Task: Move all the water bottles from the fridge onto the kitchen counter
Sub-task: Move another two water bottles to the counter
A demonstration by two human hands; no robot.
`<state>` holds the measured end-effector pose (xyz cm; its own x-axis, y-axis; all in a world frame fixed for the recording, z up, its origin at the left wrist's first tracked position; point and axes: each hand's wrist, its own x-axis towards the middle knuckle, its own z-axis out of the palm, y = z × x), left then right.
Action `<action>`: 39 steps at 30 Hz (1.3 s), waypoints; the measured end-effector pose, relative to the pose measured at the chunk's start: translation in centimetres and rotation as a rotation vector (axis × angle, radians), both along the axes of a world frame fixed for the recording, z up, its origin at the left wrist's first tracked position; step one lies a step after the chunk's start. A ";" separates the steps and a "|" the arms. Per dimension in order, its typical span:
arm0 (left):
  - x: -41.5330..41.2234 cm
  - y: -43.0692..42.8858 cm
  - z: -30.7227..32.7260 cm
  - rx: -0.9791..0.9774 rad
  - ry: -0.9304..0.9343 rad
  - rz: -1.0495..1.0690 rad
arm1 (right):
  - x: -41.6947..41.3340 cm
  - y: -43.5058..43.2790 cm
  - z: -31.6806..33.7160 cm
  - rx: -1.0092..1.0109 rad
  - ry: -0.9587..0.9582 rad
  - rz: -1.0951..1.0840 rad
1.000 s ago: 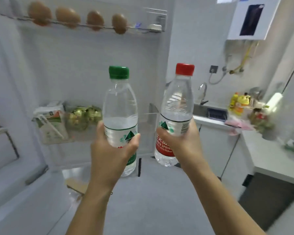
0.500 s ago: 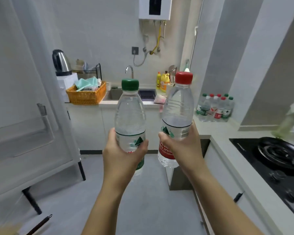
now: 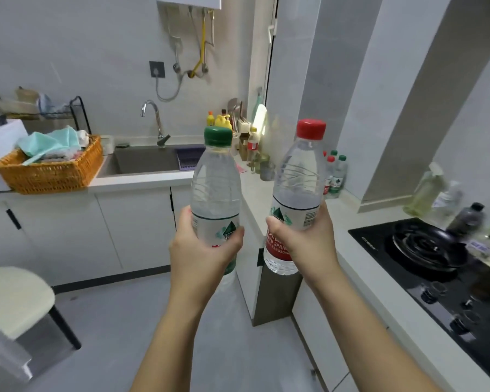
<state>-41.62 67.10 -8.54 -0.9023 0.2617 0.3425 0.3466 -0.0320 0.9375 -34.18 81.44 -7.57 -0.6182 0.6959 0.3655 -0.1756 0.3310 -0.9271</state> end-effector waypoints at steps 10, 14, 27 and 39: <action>-4.5 7.3 -1.2 -0.074 0.014 -0.076 | -3.2 7.2 -1.9 -0.040 -0.038 -0.048; -5.7 12.3 -1.9 -0.085 -0.006 -0.071 | -4.1 12.3 -2.5 -0.046 -0.058 -0.072; -8.2 32.3 -4.0 -0.141 -0.110 -0.031 | -7.2 33.1 -4.4 -0.041 -0.148 -0.049; -16.9 43.2 -9.9 -0.387 -0.104 -0.126 | -13.2 44.1 -10.4 -0.084 -0.354 -0.171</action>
